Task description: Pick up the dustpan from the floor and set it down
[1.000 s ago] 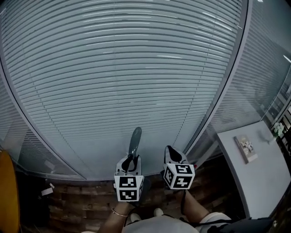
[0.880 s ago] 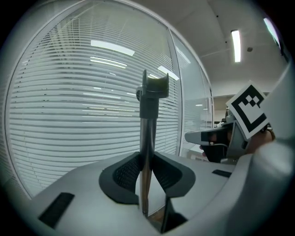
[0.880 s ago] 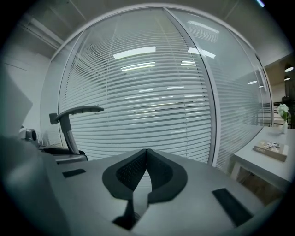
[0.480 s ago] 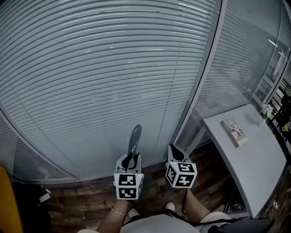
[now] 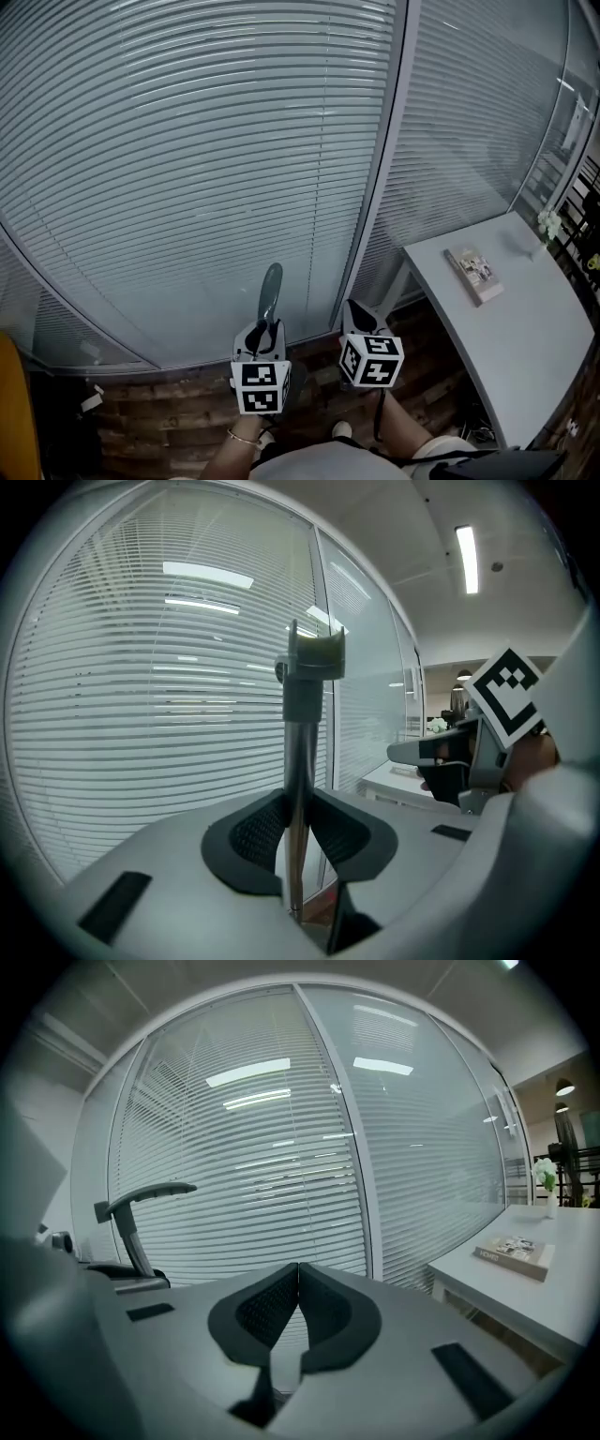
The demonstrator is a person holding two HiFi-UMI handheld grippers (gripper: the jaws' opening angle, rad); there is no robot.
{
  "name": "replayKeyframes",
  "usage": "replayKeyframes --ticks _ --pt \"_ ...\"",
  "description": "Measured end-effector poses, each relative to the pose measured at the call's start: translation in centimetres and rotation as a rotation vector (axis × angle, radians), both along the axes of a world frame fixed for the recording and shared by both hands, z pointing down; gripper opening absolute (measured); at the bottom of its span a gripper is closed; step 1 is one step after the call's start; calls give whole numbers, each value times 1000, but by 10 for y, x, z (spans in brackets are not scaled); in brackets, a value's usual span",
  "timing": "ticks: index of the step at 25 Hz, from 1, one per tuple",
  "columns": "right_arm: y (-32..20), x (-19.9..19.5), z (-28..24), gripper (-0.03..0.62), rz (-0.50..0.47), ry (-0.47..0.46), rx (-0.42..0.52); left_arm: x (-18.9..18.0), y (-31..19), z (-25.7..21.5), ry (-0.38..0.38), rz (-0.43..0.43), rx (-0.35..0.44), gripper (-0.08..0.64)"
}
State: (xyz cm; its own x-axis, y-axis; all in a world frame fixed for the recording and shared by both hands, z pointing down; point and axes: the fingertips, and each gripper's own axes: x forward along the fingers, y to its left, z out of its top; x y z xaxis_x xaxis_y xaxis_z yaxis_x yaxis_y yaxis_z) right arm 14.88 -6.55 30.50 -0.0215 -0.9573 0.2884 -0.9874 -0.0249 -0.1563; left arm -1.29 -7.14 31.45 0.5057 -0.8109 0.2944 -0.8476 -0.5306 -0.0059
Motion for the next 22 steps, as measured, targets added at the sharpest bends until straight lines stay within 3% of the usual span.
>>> replayKeyframes --ticks 9,15,22 --pt "16 52 4 32 -34 -13 -7 43 19 -2 5 -61 16 95" --pt "22 83 6 32 -59 -14 -16 63 27 6 8 -120 -13 95" --pt "22 107 30 32 -26 -53 -54 85 33 16 -5 -113 -33 95"
